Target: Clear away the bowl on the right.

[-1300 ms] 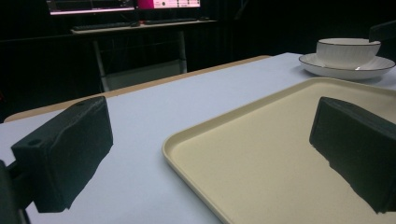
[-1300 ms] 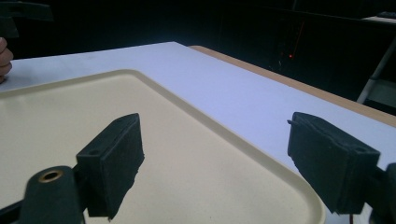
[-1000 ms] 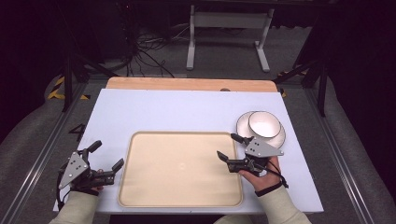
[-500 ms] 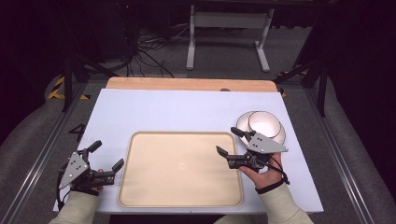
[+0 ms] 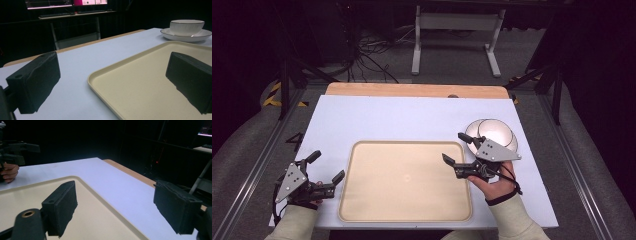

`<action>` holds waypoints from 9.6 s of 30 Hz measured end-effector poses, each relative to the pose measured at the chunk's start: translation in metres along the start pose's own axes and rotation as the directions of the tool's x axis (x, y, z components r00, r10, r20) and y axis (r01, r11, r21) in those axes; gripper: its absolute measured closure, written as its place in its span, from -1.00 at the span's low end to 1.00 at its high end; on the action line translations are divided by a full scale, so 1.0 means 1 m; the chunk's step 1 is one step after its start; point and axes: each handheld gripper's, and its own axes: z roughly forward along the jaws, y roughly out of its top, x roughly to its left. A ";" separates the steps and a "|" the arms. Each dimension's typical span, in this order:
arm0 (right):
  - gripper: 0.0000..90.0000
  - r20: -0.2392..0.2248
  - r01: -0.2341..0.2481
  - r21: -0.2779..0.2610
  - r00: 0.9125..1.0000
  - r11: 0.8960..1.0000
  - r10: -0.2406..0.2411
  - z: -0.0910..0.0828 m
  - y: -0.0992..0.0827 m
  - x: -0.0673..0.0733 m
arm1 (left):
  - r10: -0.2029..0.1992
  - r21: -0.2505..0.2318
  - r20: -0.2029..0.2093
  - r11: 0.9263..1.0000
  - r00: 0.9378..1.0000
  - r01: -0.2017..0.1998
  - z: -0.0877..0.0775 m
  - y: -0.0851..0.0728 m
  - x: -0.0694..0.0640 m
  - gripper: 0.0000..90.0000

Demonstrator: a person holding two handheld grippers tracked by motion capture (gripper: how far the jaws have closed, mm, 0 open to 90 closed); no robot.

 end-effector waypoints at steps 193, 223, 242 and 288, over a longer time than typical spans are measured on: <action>0.83 0.609 -0.743 0.508 0.667 0.436 0.428 -0.021 -0.018 -0.200 | 0.015 -0.001 0.001 1.000 1.000 -0.015 0.000 0.000 -0.001 -1.00; 0.81 0.576 -0.724 0.526 0.689 0.446 0.440 -0.013 0.039 -0.166 | 0.016 -0.002 0.002 1.000 1.000 -0.016 0.000 0.000 -0.001 -1.00; 0.79 0.461 -0.632 0.606 0.774 0.484 0.433 0.020 0.064 -0.120 | 0.016 -0.002 0.004 1.000 1.000 -0.016 0.000 0.000 -0.001 -1.00; 0.76 0.138 -0.426 0.721 0.861 0.547 0.489 0.091 0.101 -0.017 | 0.018 -0.003 0.007 1.000 1.000 -0.018 0.000 0.000 -0.001 -1.00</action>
